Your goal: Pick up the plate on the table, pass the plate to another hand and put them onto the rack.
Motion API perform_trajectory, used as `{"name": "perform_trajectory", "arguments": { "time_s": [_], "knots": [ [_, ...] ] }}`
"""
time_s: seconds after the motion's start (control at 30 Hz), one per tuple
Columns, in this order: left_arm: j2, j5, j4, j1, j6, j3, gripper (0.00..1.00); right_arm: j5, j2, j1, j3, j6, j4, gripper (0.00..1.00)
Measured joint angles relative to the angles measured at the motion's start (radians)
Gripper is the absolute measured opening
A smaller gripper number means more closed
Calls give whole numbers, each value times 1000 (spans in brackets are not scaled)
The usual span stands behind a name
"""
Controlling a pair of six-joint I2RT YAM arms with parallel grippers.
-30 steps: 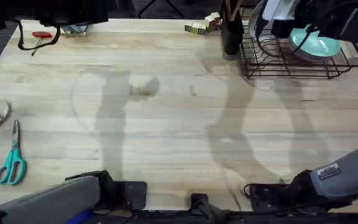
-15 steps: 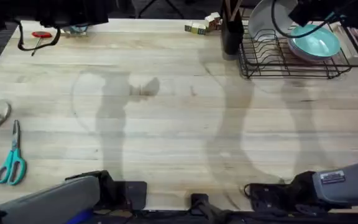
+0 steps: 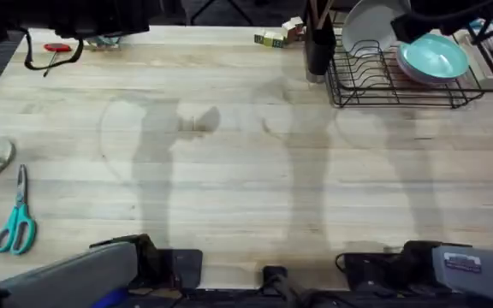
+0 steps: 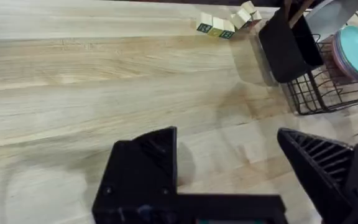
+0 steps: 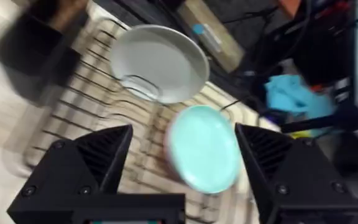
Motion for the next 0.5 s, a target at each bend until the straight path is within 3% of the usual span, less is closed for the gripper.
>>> {"name": "perform_trajectory", "arguments": {
  "time_s": [0.23,0.5],
  "knots": [
    [0,0,0,0,0,0,995,0,-105,81,0,315,-168,995],
    [0,0,-8,0,0,0,994,-30,-135,165,0,633,-252,995]
  ]
}}
